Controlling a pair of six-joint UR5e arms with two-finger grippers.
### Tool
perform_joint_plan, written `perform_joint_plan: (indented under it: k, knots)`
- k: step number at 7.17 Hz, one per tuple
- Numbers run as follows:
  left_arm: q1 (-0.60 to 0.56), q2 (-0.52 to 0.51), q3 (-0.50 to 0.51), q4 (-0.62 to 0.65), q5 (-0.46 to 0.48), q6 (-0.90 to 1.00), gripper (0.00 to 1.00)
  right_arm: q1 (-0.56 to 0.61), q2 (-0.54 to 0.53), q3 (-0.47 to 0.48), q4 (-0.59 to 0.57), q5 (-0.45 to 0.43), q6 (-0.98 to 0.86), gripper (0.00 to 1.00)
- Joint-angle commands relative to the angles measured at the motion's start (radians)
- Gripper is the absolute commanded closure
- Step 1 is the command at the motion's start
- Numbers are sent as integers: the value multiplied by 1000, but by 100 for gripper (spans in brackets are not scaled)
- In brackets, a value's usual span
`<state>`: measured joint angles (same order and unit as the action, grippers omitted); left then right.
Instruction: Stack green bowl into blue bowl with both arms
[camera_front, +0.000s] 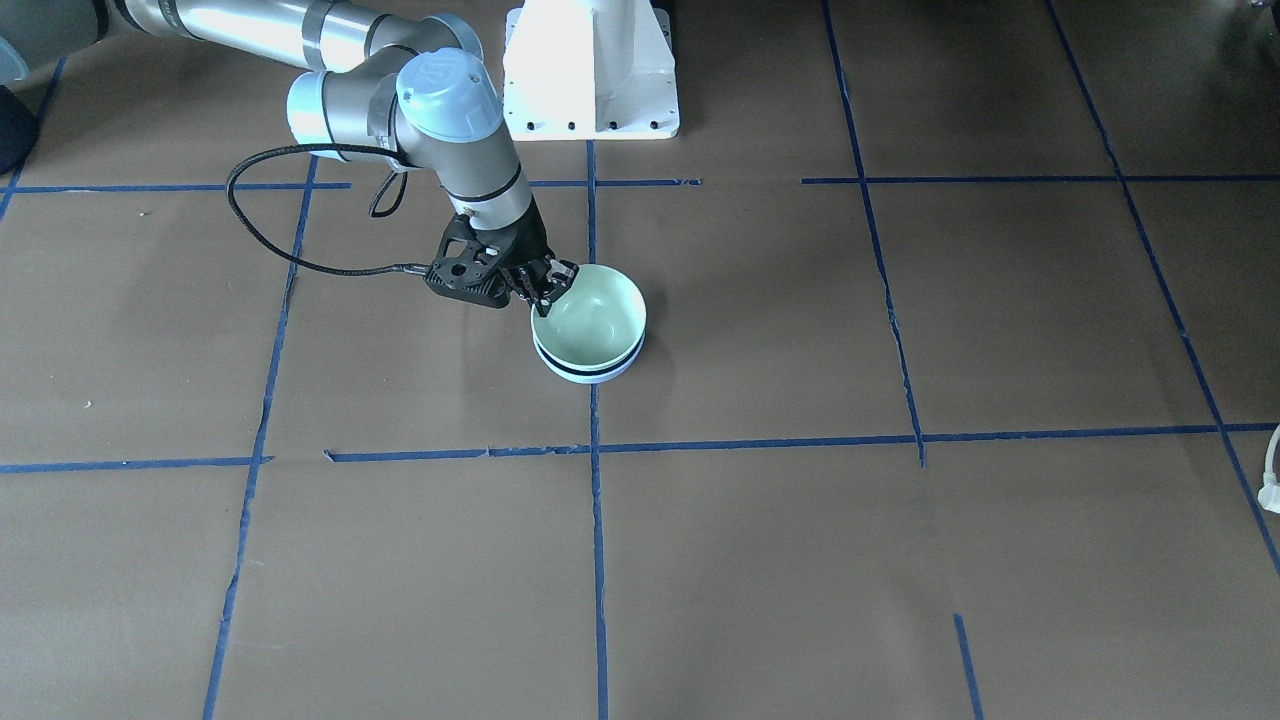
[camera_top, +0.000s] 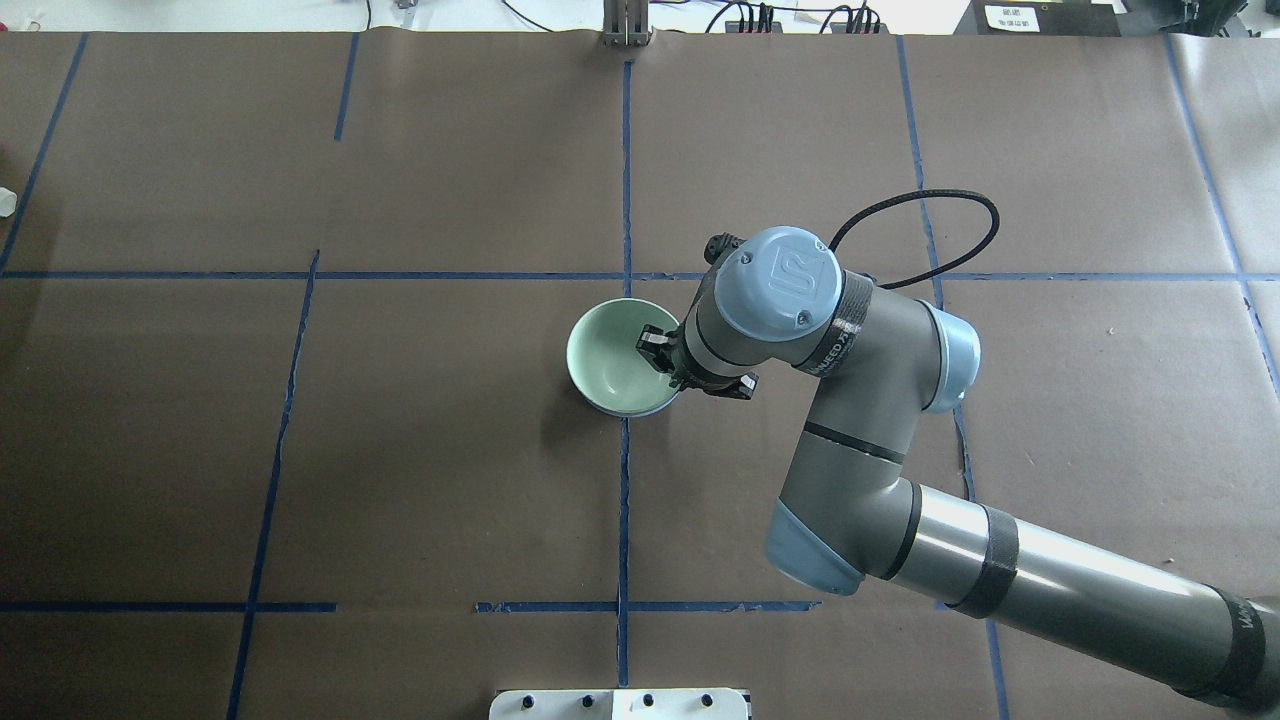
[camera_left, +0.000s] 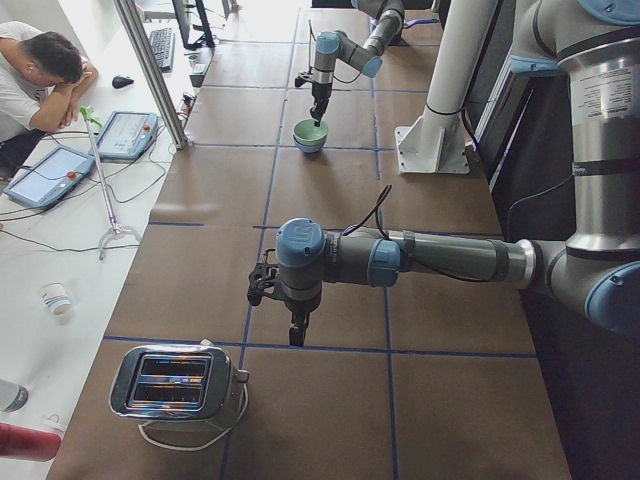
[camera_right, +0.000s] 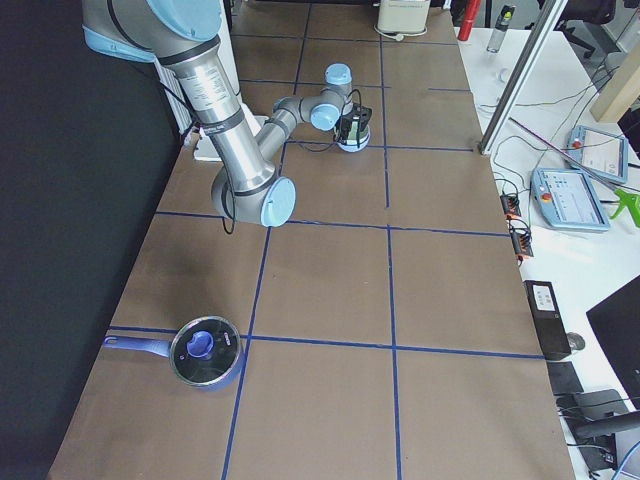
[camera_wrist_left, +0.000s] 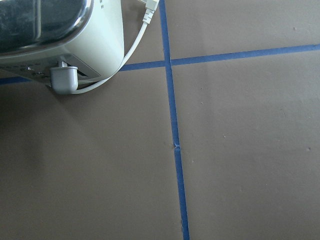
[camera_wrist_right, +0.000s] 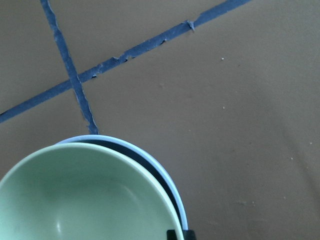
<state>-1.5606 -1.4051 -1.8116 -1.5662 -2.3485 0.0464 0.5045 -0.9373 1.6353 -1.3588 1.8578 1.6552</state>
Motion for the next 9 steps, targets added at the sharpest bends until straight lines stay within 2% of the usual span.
perform_joint_plan:
  k: [1,5,6,7,8,9]
  knots:
    - [1,0,0,0,0,1,0,-4,-4,0,0,-2,0,90]
    - [1,0,0,0,0,0,0,-4,-6,-2,-2,-35,0,90]
    - [1,0,0,0,0,0,0,-4,-6,-2,-2,-35,0,84]
    - [1,0,0,0,0,0,0,-4,-6,-2,-2,-35,-3,45]
    - [1,0,0,0,0,0,0,-4,-3,-2,-2,-41,-17,1]
    - [1,-2,0,0,0,0,0,-1,0,-2,-3,-39,-24,0]
